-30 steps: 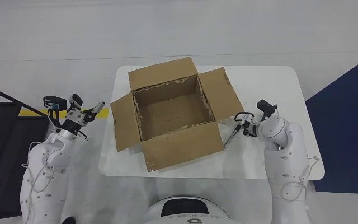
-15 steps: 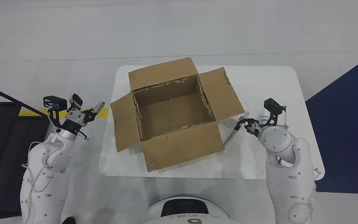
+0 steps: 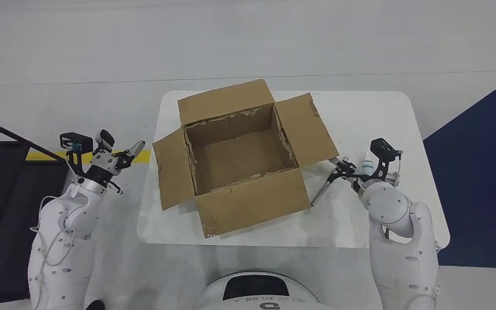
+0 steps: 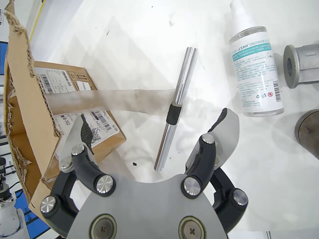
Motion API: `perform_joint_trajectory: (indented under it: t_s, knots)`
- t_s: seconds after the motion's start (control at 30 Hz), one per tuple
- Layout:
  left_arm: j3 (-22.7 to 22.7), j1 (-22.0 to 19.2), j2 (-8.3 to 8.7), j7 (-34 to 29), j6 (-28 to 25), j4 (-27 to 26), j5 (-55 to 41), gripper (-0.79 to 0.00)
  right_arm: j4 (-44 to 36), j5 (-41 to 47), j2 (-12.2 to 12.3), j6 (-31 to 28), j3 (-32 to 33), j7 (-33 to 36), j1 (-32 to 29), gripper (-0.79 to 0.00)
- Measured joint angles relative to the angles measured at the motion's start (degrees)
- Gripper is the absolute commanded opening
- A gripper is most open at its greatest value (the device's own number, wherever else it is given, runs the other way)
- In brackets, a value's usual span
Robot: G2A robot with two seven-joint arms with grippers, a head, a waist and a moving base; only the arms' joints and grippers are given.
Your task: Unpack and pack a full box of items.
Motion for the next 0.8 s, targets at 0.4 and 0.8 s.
perform_joint_trajectory:
  t_s: [0.4, 0.8]
  knots:
    - [0.00, 0.00, 0.00, 0.00, 0.00, 0.00, 0.00, 0.000, 0.00, 0.00, 0.00, 0.00, 0.00, 0.00, 0.00, 0.000]
    - [0.00, 0.00, 0.00, 0.00, 0.00, 0.00, 0.00, 0.000, 3.76, -14.38, 0.02, 9.37, -7.51, -1.78, 2.26, -0.286]
